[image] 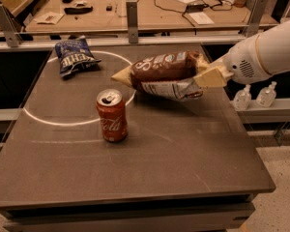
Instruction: Move brown chip bag near coke can
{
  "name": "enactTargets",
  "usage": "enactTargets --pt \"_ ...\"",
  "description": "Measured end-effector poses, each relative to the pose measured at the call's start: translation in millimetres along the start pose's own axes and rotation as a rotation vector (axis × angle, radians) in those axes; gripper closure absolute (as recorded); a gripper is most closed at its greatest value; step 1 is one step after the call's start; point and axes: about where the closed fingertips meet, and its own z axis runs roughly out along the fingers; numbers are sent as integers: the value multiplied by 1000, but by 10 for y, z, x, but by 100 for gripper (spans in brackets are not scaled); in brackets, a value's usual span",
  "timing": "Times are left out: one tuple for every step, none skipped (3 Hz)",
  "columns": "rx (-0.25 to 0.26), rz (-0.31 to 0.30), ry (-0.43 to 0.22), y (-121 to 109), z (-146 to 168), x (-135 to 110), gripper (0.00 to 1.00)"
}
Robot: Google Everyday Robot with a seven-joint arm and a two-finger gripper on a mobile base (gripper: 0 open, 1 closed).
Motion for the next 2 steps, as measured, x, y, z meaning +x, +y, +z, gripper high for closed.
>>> enactTargets --pt "-29 0 -38 184 2 -103 100" --pt "-81 0 -89 458 -4 -243 100"
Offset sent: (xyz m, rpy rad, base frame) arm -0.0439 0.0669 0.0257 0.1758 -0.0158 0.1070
